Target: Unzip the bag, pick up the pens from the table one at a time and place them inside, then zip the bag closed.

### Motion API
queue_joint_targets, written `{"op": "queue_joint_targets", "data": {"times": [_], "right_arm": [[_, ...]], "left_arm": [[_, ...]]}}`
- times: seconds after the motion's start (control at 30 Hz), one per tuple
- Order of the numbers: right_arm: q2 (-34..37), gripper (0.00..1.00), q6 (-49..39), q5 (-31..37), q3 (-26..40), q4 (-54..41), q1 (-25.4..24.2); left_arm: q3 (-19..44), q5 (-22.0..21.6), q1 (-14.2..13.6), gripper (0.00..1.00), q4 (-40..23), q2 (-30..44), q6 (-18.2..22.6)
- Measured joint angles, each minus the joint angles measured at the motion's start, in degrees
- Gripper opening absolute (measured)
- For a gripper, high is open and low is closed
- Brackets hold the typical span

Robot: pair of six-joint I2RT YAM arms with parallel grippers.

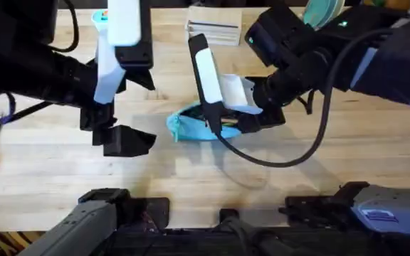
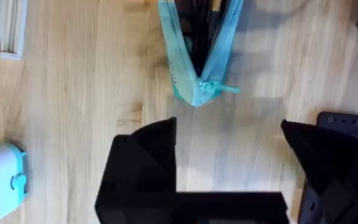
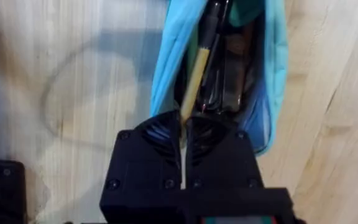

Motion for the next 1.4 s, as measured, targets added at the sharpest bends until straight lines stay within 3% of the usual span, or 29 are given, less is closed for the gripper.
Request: {"op": "queue_joint_targets", "data": {"times": [0.53, 0.73, 1.03, 1.07, 1.2, 1.23, 1.27, 1.4], "right_arm": [[6.84, 0.033, 0.00, -0.24, 0.00, 11.26, 0.41], [10.51, 0.033, 0.00, -0.48, 0.00, 13.32, 2.64], [10.54, 0.037, 0.02, -0.46, 0.00, 14.32, 5.42], [10.56, 0.300, -0.04, -0.48, 0.00, 14.75, 5.44], [10.54, 0.878, 0.00, -0.46, 0.00, 15.36, 5.44], [10.54, 0.963, -0.14, -0.45, 0.00, 15.22, 5.44], [10.56, 0.989, -0.19, -0.44, 0.00, 15.13, 5.44], [10.54, 0.996, 0.10, -0.44, 0.00, 15.08, 5.44]], "left_arm": [[0.00, 0.00, 0.00, 0.993, 0.00, 0.00, 0.00], [0.00, 0.00, 0.00, 0.993, 0.00, 0.00, 0.00], [0.00, 0.00, 0.00, 0.994, 0.00, 0.00, 0.00], [0.00, 0.00, 0.00, 0.994, 0.00, 0.00, 0.00], [0.00, 0.00, 0.00, 0.993, 0.00, 0.00, 0.00], [0.00, 0.00, 0.00, 0.993, 0.00, 0.00, 0.00], [0.00, 0.00, 0.00, 0.993, 0.00, 0.00, 0.00], [0.00, 0.00, 0.00, 0.993, 0.00, 0.00, 0.00]]}}
